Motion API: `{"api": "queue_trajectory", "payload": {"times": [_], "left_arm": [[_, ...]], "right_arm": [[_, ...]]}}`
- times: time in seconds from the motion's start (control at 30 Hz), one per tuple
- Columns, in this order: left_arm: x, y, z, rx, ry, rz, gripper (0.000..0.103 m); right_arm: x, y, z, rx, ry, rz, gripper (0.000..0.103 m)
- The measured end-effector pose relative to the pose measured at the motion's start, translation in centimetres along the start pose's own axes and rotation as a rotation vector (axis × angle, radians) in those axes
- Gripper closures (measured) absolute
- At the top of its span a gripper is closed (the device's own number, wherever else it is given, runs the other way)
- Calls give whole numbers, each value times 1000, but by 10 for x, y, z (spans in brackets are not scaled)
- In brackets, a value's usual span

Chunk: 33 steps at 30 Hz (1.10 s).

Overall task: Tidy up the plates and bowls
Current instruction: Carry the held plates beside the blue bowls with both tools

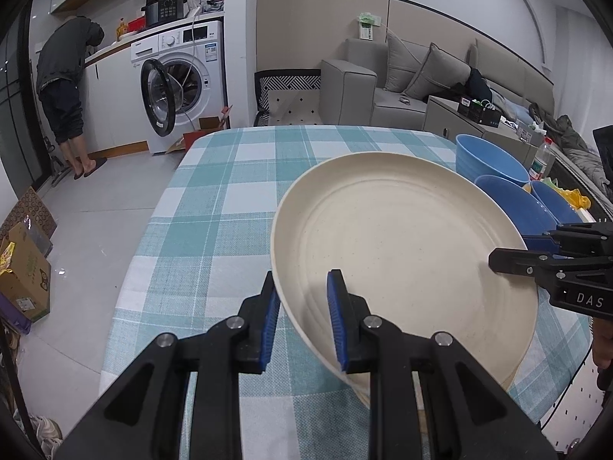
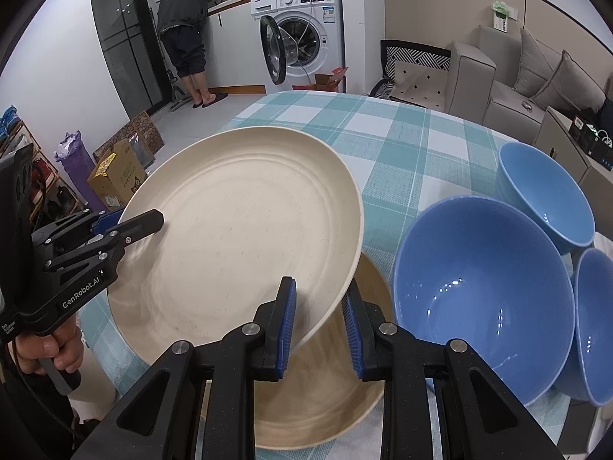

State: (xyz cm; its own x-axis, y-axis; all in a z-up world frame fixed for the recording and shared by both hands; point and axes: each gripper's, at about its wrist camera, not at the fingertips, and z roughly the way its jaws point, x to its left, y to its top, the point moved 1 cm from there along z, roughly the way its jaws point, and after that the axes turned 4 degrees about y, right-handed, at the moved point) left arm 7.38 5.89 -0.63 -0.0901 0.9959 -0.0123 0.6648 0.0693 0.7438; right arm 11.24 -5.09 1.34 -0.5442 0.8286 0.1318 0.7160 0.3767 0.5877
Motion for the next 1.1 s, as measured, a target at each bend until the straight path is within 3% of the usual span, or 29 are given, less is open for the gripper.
{"api": "queue_trajectory", "payload": {"times": [1.1], "left_arm": [[-26,-26,6,48,-28,54,80]], "right_arm": [[-8,-54,-6,39,-30,27,78]]}}
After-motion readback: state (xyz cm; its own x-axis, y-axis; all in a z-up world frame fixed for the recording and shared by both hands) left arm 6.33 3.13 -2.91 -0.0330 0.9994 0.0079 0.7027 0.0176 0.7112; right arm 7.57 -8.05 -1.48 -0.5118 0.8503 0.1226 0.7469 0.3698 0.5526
